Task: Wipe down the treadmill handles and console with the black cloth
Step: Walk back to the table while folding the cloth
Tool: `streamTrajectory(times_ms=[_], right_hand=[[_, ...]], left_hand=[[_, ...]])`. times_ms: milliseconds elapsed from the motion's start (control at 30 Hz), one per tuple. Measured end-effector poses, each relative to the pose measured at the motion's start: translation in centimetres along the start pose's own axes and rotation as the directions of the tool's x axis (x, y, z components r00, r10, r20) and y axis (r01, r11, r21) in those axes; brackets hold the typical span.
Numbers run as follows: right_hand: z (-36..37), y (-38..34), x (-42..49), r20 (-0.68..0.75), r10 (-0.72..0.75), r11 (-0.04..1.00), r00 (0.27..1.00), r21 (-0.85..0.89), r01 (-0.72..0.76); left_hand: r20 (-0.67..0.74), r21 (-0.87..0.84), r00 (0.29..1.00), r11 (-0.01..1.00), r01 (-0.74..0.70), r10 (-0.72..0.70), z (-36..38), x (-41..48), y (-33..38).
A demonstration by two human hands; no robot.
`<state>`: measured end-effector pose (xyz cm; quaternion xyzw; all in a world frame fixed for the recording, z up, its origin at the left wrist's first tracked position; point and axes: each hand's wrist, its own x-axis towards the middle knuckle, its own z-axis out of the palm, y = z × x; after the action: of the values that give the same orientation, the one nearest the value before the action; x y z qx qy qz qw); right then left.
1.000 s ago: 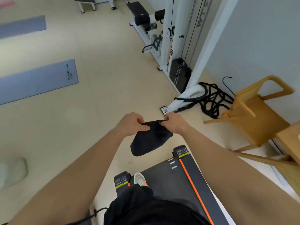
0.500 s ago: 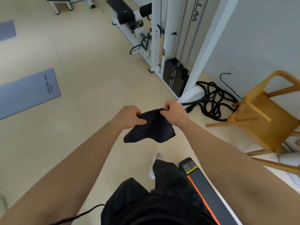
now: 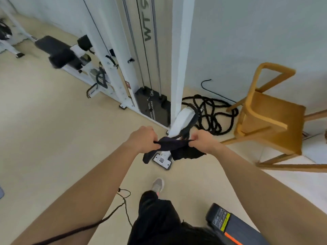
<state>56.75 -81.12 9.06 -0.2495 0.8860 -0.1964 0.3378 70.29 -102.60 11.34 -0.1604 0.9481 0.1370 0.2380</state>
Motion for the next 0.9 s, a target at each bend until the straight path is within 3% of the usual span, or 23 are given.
streamTrajectory(times_ms=[167,400,567,767,833,900], right_hand=[[-5.7,5.2,2.3,-0.114,0.2,0.96,0.973,0.223,-0.171],[-13.0,15.0,-1.0,-0.309,0.459,0.826,0.833,0.495,-0.271],[-16.1,23.5,-6.3,-0.413,0.657,0.696,0.631,0.654,-0.297],[-19.1,33.1,-15.1,-0.392,0.873,0.394,0.289,0.918,0.056],[-20.0,35.8,-18.0,-0.332,0.922,0.313,0.199,0.942,0.121],[-20.6,38.3,-20.3,-0.283,0.944,0.258,0.168,0.953,0.159]], left_hand=[[0.043,-0.126,0.975,0.969,-0.212,0.219,-3.7,12.4,2.9],[0.096,-0.196,0.886,0.881,-0.431,0.454,-5.9,22.8,14.8],[0.318,-0.272,0.738,0.803,-0.53,0.595,-6.0,27.4,27.9],[0.457,-0.284,0.573,0.722,-0.631,0.68,-3.7,28.4,47.3],[0.428,-0.277,0.568,0.7,-0.658,0.703,-2.8,27.9,53.4],[0.397,-0.315,0.575,0.695,-0.647,0.715,-1.8,27.1,59.0]])
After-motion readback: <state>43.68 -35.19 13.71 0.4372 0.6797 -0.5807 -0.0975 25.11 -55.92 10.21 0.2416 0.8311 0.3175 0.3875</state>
